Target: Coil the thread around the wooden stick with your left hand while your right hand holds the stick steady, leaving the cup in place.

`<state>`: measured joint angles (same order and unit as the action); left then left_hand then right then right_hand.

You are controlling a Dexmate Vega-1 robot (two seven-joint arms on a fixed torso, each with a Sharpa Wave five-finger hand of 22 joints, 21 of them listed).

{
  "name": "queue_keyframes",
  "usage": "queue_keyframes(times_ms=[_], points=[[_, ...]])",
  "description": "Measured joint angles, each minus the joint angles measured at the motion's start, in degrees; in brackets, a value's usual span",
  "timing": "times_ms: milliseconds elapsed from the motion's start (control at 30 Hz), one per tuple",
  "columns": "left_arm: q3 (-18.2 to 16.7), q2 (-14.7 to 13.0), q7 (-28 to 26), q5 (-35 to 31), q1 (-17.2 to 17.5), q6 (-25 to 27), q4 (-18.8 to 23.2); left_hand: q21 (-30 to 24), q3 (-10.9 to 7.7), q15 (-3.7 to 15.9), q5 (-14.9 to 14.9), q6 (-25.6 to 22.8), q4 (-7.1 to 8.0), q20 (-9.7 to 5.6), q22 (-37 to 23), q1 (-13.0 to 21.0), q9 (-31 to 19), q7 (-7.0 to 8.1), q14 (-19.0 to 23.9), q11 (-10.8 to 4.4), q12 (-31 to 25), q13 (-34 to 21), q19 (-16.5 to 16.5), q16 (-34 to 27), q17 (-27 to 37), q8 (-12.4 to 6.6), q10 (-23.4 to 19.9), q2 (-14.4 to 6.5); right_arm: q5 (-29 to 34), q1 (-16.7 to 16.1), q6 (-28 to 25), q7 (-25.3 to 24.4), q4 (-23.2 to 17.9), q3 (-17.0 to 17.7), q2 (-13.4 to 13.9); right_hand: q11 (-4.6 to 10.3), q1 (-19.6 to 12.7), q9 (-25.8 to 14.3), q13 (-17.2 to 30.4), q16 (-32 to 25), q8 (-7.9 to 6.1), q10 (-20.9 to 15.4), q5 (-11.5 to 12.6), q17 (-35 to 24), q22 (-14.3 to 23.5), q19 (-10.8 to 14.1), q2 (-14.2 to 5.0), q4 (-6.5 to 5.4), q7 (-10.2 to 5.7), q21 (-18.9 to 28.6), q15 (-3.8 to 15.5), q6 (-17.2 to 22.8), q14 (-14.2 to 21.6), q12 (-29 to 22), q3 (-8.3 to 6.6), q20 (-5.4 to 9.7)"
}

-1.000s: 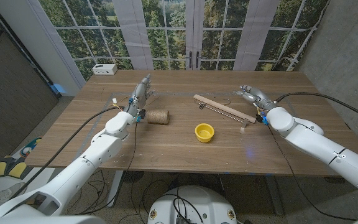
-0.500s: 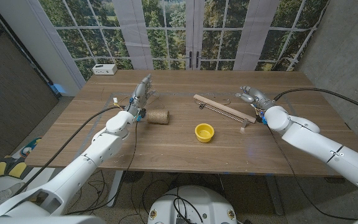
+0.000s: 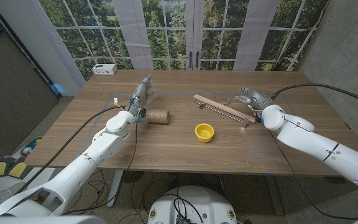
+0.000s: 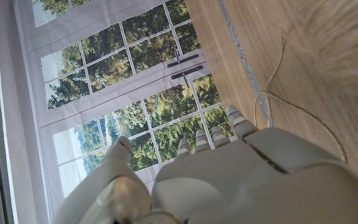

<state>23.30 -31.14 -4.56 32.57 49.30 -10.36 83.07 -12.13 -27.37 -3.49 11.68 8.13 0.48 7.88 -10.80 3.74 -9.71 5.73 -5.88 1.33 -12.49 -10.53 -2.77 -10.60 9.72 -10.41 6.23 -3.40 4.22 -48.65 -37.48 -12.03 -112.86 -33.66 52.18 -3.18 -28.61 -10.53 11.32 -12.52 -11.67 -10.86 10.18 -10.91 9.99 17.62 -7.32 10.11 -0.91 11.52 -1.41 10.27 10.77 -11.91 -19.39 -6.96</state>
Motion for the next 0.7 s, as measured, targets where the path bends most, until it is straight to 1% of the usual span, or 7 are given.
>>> queue_keyframes(times_ms=[133, 300, 333, 400, 467, 600, 700], points=[[0.15, 0.10, 0.11, 0.01, -0.21, -0.01, -0.19, 0.00, 0.00, 0.00, 0.00, -0.20, 0.00, 0.00, 0.00, 0.00, 0.00, 0.19, 0.00, 0.00, 0.00, 0.00, 0.00, 0.00, 0.00, 0.00, 0.00, 0.00, 1.22, 0.96, -1.99, 0.79, -0.66, -1.31, 0.10, 0.22, -0.29, 0.00, 0.00, -0.22, 0.00, -0.22, 0.00, 0.00, 0.00, 0.34, 0.29, 0.00, -0.22, 0.40, 0.31, 0.39, 0.31, 0.00, 0.00, -0.07], [0.30, 0.19, 0.15, 0.00, -0.45, 0.00, -0.33, 0.00, 0.00, -0.11, 0.00, -0.20, 0.00, 0.00, 0.00, 0.00, 0.00, 0.19, 0.11, 0.00, 0.00, -0.30, 0.00, 0.00, 0.00, 0.00, 0.00, 0.00, 2.44, 1.46, -3.98, 1.86, -0.88, -1.98, 0.14, 0.10, -0.67, 0.00, 0.00, -0.36, 0.00, -0.51, 0.00, -0.01, 0.30, 0.52, -0.09, -0.22, -0.22, 0.45, 0.59, 0.39, 1.01, 0.00, -0.23, 0.11], [0.33, 0.22, 0.16, -0.03, -0.53, -0.01, -0.35, 0.00, 0.00, -0.11, 0.00, -0.20, 0.00, 0.00, 0.00, 0.00, 0.00, 0.20, 0.11, 0.00, 0.00, -0.30, 0.00, 0.00, 0.00, 0.00, 0.00, 0.00, 2.75, 2.10, -4.52, 2.17, -1.07, -2.78, 0.16, 0.10, -0.67, 0.00, 0.00, -0.44, 0.00, -0.51, 0.00, -0.04, 0.30, 0.52, -0.09, -0.22, -0.22, 0.45, 0.59, 0.39, 1.01, 0.00, -0.23, 0.11], [0.40, 0.26, 0.17, -0.06, -0.60, 0.02, -0.37, 0.00, 0.00, -0.11, 0.00, -0.20, 0.00, -0.03, 0.01, 0.00, 0.00, 0.20, 0.11, 0.00, 0.00, -0.30, -0.02, 0.00, 0.00, 0.00, 0.00, 0.00, 3.13, 2.46, -5.17, 2.56, -1.11, -3.25, 0.16, 0.26, -0.67, 0.00, 0.00, -0.44, 0.00, -0.67, 0.00, -0.15, 0.30, 0.52, -0.09, -0.22, -0.22, 0.45, 0.59, 0.39, 1.01, 0.00, -0.23, 0.11], [0.46, 0.30, 0.18, -0.08, -0.68, 0.10, -0.42, 0.00, 0.00, -0.11, 0.00, -0.20, 0.00, -0.12, 0.00, 0.00, 0.00, 0.19, 0.11, 0.00, 0.00, -0.30, -0.11, 0.00, 0.00, 0.00, 0.00, 0.00, 3.54, 2.86, -5.88, 3.00, -1.14, -3.79, 0.18, 0.20, -0.67, 0.00, 0.00, -0.44, 0.00, -1.04, 0.00, -0.17, 0.30, 0.52, -0.09, -0.22, -0.54, 0.45, 0.81, 0.71, 1.23, 0.00, -0.23, 0.11], [0.59, 0.41, 0.18, -0.14, -0.87, 0.33, -0.50, 0.00, 0.00, 0.21, 0.00, -0.20, 0.00, -0.12, 0.00, 0.00, 0.00, 0.19, 0.43, 0.00, 0.00, -0.29, -0.11, 0.00, 0.00, 0.00, 0.00, 0.00, 4.49, 3.73, -7.27, 4.03, -1.14, -4.90, 0.20, 0.01, -0.67, 0.00, 0.00, -0.44, 0.00, -1.23, 0.00, -0.17, 0.30, 0.52, -0.09, -0.22, -0.53, 0.45, 0.90, 0.70, 1.32, 0.00, -0.23, 0.11], [0.68, 0.51, 0.18, -0.16, -1.01, 0.51, -0.55, 0.00, 0.00, 0.21, 0.00, -0.20, 0.00, -0.11, 0.01, 0.00, 0.00, 0.19, 0.43, 0.00, 0.00, -0.29, -0.11, 0.00, 0.00, 0.00, 0.00, 0.00, 5.13, 4.47, -8.25, 4.90, -1.14, -5.82, 0.21, 0.31, -0.67, 0.00, 0.00, -0.44, 0.00, -1.54, 0.00, -0.16, 0.29, 0.52, -0.09, -0.33, -0.40, 0.45, 0.90, 0.83, 1.32, 0.00, -0.34, 0.11]])
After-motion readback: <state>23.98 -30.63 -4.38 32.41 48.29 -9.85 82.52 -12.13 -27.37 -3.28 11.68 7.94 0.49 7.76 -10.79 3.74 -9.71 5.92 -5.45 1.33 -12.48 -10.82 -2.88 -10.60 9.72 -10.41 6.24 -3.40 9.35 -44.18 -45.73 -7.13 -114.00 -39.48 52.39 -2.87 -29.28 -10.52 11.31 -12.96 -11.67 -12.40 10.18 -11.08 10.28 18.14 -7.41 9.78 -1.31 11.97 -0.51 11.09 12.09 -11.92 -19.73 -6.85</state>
